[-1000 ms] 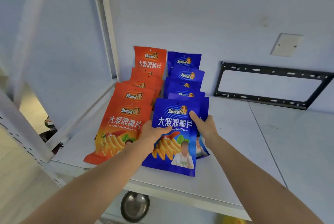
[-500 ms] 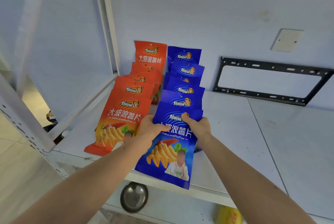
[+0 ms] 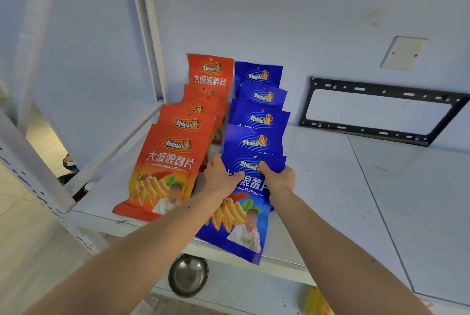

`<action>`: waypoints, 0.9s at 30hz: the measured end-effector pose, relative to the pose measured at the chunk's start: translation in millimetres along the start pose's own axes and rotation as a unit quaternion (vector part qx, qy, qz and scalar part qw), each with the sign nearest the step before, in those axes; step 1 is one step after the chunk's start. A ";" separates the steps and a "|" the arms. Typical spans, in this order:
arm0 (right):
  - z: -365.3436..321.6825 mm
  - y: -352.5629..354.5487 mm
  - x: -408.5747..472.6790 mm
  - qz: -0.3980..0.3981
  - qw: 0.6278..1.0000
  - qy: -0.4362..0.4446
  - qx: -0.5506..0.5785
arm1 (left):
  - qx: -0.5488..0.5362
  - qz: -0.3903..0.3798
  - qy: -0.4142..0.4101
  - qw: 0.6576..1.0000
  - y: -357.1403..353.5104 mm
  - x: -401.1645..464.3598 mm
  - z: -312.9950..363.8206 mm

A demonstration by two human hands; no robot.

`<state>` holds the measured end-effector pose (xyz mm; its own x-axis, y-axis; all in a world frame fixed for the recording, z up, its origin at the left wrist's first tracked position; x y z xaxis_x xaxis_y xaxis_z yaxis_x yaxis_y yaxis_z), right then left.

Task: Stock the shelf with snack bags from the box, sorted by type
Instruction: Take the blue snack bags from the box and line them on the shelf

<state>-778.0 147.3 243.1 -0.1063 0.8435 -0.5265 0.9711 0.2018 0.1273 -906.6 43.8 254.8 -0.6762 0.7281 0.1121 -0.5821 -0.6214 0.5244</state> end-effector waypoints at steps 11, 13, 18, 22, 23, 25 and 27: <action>-29.7 -17.6 20.1 -0.030 0.997 0.022 -0.064 | 0.221 -0.069 -0.178 0.956 -13.3 -1.5 8.4; -26.7 -18.6 19.6 -0.057 0.996 0.015 -0.063 | 0.240 -0.098 -0.174 0.950 -20.0 -6.5 1.6; -19.8 -6.8 16.3 -0.028 0.996 0.049 -0.070 | 0.255 -0.089 -0.152 0.951 -24.0 -10.3 -2.9; -13.2 -10.3 16.8 -0.024 0.994 0.062 -0.089 | 0.244 -0.095 -0.151 0.953 -25.6 -5.3 -4.2; -13.3 -12.7 17.8 -0.027 0.994 0.058 -0.085 | 0.243 -0.094 -0.151 0.954 -25.5 -1.4 -5.4; -14.4 -16.6 20.6 -0.043 0.996 0.044 -0.064 | 0.242 -0.093 -0.143 0.955 -23.9 7.4 -7.2; -15.6 -16.9 23.4 -0.047 0.997 0.034 -0.054 | 0.240 -0.099 -0.133 0.957 -22.5 13.2 -8.5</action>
<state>-800.3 171.4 241.7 -0.2144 0.8494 -0.4822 0.9279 0.3313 0.1710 -906.3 64.9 237.3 -0.3983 0.9052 0.1480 -0.3693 -0.3060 0.8775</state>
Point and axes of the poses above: each hand's wrist, its own x-axis towards the middle knuckle, its own y-axis out of the back of the hand, z = x × y, the point moved 4 cm from there along x, towards the middle knuckle, and after that the axes turned 13 degrees about -y, right-handed, at the moved point
